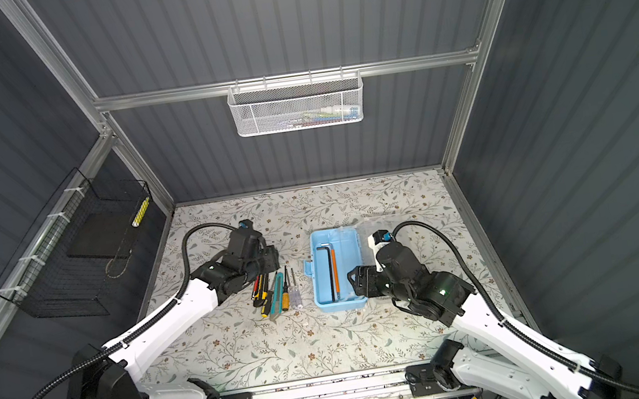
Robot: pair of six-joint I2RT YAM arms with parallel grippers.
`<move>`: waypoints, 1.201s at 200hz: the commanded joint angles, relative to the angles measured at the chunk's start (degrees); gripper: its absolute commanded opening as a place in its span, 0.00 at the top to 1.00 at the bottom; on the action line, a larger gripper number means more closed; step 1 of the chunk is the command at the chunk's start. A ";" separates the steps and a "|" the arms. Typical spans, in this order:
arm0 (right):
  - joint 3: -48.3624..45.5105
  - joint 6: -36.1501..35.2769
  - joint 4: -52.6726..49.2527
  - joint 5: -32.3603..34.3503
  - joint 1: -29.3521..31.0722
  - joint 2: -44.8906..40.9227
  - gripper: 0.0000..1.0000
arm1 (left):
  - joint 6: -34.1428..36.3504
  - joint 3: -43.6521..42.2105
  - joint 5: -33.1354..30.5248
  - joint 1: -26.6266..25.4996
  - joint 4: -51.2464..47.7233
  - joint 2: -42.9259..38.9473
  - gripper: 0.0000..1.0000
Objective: Pack the tool kit
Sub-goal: 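Return the left gripper to the tools and grasp the red-handled hex key, then lift the red-handled hex key with the left gripper toward the box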
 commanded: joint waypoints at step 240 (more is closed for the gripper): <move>1.07 2.88 6.85 3.58 5.11 12.60 0.25 | 7.49 10.16 0.12 11.90 7.42 31.24 0.65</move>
